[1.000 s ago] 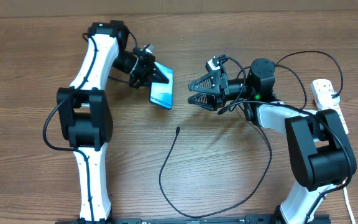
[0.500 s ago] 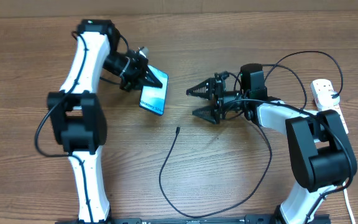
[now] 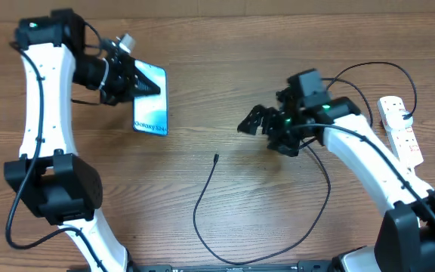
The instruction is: Plug charger to phone and switch on socket
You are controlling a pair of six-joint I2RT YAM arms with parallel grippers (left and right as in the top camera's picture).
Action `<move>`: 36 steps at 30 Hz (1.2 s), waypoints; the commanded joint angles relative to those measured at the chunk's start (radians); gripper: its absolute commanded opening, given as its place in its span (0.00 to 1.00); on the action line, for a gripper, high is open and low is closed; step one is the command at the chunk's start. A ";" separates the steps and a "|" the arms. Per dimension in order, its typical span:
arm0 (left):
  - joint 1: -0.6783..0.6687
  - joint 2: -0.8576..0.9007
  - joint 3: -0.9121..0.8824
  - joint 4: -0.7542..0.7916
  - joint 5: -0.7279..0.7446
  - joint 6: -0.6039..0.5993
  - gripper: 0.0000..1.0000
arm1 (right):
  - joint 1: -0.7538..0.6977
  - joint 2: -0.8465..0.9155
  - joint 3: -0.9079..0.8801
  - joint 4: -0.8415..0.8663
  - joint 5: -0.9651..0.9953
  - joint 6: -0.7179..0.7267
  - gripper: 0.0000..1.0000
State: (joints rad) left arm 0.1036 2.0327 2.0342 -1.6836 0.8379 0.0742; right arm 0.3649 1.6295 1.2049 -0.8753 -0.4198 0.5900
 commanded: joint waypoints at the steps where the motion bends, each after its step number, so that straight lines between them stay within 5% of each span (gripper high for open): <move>1: -0.012 -0.013 -0.078 -0.003 0.137 0.119 0.04 | 0.108 -0.011 0.027 -0.028 0.223 -0.049 1.00; 5: -0.011 -0.013 -0.188 -0.005 0.283 0.199 0.04 | 0.205 -0.010 0.026 -0.015 0.215 -0.037 1.00; 12: -0.028 -0.013 -0.434 0.065 0.283 0.194 0.05 | 0.242 -0.010 0.026 -0.033 0.250 -0.011 1.00; 17: -0.045 -0.013 -0.643 0.146 0.282 0.018 0.04 | 0.141 -0.010 0.026 -0.074 0.372 0.095 1.00; 24: -0.125 -0.013 -0.857 0.164 0.294 -0.399 0.04 | -0.052 -0.010 0.026 -0.085 0.427 0.094 1.00; 36: -0.302 -0.013 -0.870 0.091 0.525 -0.419 0.04 | -0.158 -0.010 0.026 -0.077 0.426 0.094 1.00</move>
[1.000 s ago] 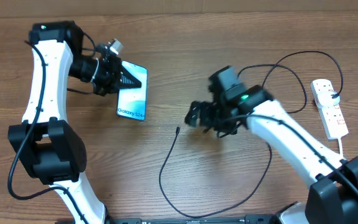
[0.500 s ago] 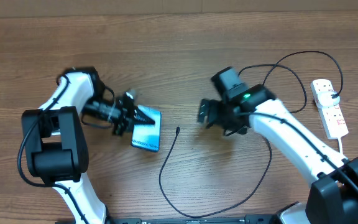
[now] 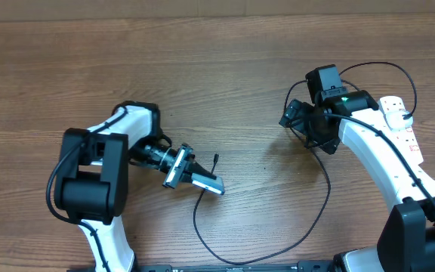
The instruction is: Plug charger to phone and switch on socket
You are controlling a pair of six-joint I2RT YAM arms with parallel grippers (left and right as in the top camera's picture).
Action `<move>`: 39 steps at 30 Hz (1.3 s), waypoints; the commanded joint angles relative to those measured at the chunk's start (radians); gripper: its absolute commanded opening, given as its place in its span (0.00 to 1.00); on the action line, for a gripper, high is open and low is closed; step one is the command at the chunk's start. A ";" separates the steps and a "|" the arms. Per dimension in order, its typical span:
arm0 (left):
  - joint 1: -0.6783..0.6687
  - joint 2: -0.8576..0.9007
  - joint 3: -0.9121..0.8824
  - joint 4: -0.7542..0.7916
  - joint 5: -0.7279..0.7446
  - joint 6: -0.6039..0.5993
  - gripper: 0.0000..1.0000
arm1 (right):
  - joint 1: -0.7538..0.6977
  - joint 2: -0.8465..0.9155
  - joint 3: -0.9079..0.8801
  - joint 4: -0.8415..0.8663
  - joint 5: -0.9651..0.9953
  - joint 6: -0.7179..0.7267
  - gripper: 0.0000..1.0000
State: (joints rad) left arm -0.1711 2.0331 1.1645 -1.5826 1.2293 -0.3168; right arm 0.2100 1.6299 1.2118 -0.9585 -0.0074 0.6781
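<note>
My left gripper point(image 3: 192, 175) is shut on the phone point(image 3: 208, 184). It holds the phone low over the middle of the table, turned so that mostly its thin edge shows. The free tip of the black charger cable point(image 3: 215, 159) lies just beyond the phone's far end. I cannot tell whether they touch. The cable point(image 3: 199, 227) loops across the front of the table and up to the white socket strip point(image 3: 400, 130) at the right edge. My right gripper point(image 3: 288, 116) hovers at right centre, pointing left. Its fingers are too dark to read.
The cable passes under the right arm and arcs behind it to the plug on the socket strip. The left arm's elbow point(image 3: 89, 162) is folded over the left middle of the table.
The left gripper has brought the phone from the far left down to the centre beside the cable tip, turned edge-on. The right gripper has drawn back to the right, away from the cable tip.
</note>
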 commanded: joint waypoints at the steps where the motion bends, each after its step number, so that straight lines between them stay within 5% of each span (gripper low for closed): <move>1: -0.032 -0.013 0.000 -0.010 0.138 -0.029 0.04 | -0.003 -0.010 0.019 0.006 0.014 0.006 1.00; 39: -0.040 -0.013 0.000 0.125 0.151 -0.159 0.04 | -0.003 -0.010 0.019 0.006 0.014 0.006 1.00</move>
